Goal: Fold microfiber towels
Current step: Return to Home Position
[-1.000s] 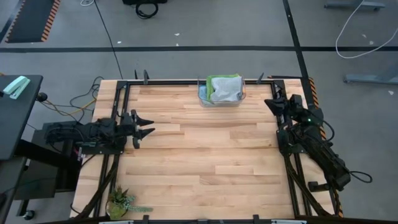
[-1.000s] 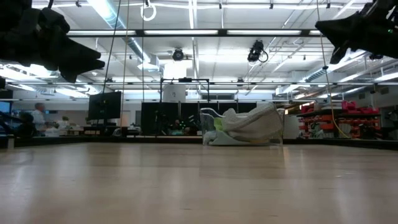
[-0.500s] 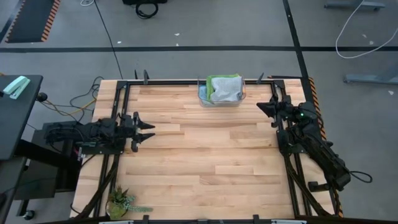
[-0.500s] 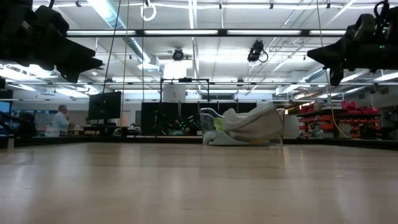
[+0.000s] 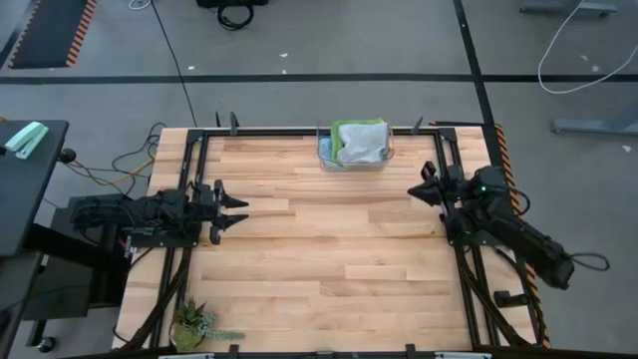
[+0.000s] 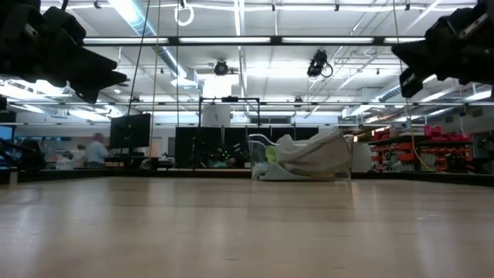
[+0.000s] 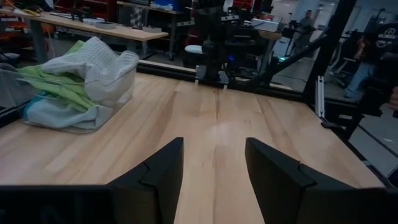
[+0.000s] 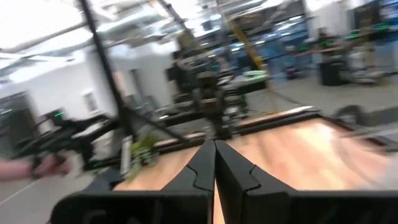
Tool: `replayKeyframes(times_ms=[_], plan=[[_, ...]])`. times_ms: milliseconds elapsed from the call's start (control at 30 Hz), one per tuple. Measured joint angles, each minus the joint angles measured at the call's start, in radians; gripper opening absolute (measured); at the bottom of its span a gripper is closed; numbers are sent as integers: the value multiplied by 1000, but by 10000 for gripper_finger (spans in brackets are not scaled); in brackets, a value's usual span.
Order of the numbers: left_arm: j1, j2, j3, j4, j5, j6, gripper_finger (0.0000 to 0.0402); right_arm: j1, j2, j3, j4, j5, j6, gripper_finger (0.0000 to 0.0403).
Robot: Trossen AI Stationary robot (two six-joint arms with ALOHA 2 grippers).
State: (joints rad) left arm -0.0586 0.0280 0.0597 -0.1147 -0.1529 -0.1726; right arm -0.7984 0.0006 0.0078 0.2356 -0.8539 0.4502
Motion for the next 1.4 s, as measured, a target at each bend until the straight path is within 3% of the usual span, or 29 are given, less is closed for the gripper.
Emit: replayKeyframes(times_ms=[233, 467, 967, 1400], plan=[[0, 0, -1, 4, 4, -26, 177, 209, 0, 0, -1, 8, -92, 16], [0, 0, -1, 5, 3, -20, 181, 309, 0, 0, -67, 12, -153, 16], [0, 0, -5, 36, 2, -25, 178, 324, 0, 0, -163, 12, -160, 16], [0, 0, -5, 43, 1, -25, 177, 323, 0, 0, -164, 10, 86, 16]])
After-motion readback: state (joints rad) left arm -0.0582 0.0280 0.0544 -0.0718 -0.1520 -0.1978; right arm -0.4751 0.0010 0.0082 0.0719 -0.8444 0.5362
